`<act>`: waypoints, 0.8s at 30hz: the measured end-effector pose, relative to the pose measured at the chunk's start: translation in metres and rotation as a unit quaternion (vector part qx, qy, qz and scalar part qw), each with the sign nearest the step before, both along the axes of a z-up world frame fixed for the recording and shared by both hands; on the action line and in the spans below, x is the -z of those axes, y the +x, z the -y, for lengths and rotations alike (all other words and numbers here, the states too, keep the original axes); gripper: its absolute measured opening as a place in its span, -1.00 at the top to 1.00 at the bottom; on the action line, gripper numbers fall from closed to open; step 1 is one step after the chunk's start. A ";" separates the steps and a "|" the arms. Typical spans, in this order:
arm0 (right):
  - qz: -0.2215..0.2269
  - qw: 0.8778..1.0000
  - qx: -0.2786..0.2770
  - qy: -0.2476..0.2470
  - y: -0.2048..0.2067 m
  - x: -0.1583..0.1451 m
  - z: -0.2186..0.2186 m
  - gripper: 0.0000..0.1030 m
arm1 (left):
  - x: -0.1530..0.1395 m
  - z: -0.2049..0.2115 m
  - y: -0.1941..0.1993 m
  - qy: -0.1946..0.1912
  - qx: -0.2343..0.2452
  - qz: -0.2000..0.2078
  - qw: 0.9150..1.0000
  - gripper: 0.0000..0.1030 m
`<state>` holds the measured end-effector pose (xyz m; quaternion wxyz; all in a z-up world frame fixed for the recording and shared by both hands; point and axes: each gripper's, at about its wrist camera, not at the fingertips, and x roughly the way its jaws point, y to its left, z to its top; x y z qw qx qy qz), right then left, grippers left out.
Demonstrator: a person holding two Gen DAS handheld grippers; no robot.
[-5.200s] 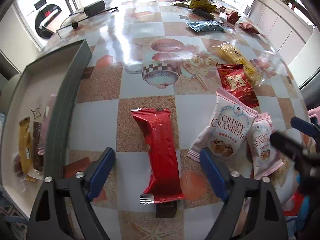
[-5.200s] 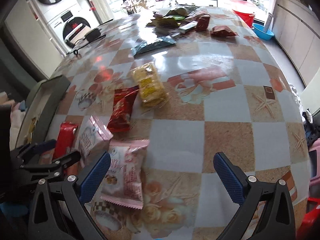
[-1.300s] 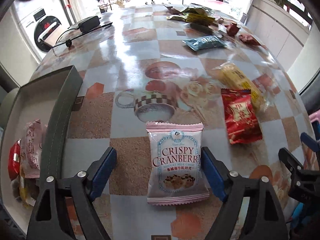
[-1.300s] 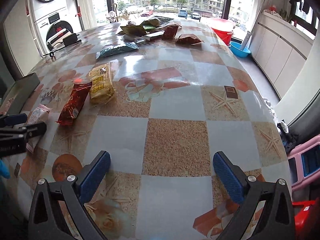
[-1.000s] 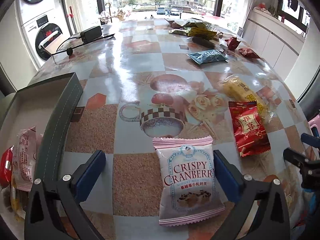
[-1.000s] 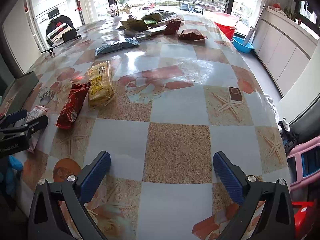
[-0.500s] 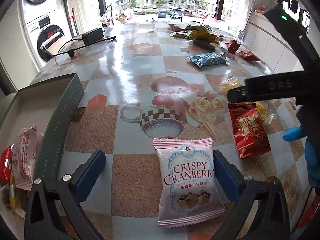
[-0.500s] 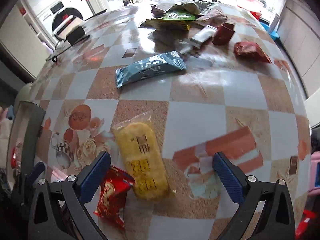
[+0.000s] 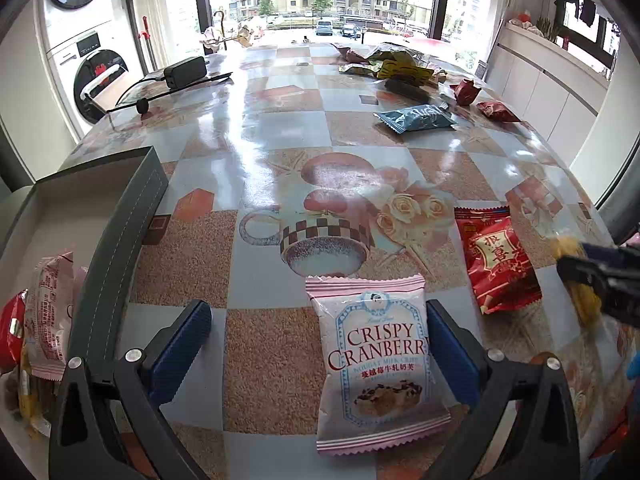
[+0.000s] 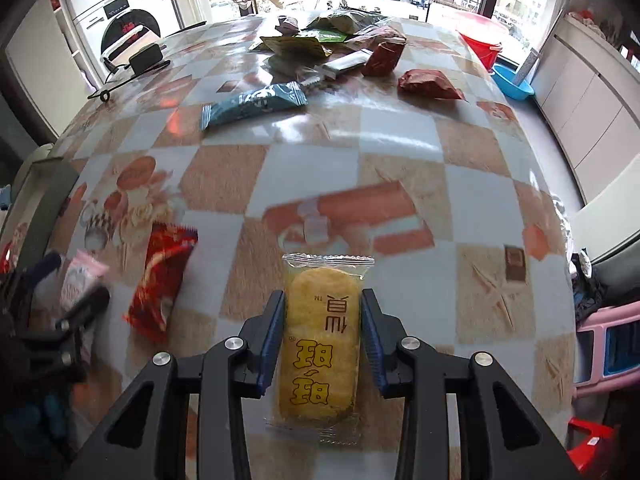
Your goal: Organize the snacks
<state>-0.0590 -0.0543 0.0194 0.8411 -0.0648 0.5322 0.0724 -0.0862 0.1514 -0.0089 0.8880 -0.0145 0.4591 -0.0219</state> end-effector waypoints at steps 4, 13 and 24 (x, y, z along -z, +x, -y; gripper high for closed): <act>0.045 0.999 0.005 0.002 -0.045 0.004 0.009 -0.54 | 0.000 0.000 0.000 0.000 0.000 0.000 1.000 -1.00; 0.084 0.996 0.014 0.009 -0.049 0.016 0.007 -1.00 | 0.000 0.001 0.000 0.000 -0.001 0.000 1.000 -1.00; 0.089 0.996 0.014 0.011 -0.053 0.016 0.008 -1.00 | 0.000 0.001 0.000 0.000 -0.001 0.000 1.000 -1.00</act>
